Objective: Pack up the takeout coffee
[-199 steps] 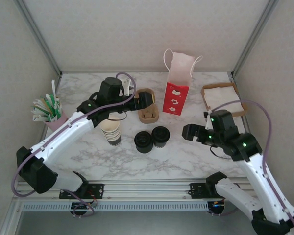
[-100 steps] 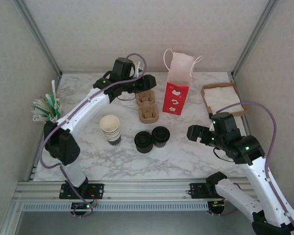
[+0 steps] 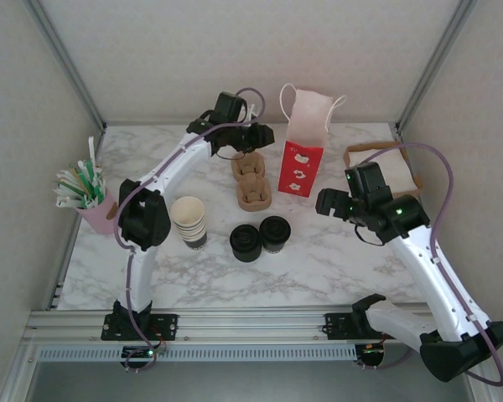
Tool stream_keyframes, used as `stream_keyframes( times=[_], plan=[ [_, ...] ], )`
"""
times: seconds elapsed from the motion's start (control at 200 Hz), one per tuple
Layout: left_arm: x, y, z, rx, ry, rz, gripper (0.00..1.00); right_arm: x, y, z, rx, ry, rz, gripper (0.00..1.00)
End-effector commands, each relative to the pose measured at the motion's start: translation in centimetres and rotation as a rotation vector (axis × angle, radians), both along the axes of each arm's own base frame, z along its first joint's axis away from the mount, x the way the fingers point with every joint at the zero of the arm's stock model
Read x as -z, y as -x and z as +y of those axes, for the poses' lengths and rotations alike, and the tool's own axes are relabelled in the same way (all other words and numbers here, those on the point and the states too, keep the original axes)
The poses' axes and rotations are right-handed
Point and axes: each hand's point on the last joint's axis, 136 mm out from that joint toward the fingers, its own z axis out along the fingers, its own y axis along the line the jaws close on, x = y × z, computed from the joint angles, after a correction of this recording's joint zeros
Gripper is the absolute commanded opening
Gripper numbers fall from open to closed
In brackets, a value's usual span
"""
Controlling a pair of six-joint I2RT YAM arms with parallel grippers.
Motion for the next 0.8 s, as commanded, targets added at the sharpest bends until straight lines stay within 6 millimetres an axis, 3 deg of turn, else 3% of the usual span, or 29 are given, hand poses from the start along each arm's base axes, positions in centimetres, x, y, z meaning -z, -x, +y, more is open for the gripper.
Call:
stream_keyframes(
  times=[0.0, 0.385, 0.796],
  plan=[
    [-0.1, 1.2, -1.4, 0.055, 0.029, 0.007, 0.33, -1.0, -1.0, -0.4, 0.025, 0.0, -0.023, 0.99],
    [1.0, 2.3, -3.7, 0.103, 0.06, 0.034, 0.32, -1.2, -3.0, 0.1, 0.037, -0.053, -0.002, 0.99],
    [1.3, 5.4, -8.5, 0.199, 0.105, 0.046, 0.33, -3.9, -5.2, 1.0, 0.008, -0.068, -0.008, 0.99]
  ],
)
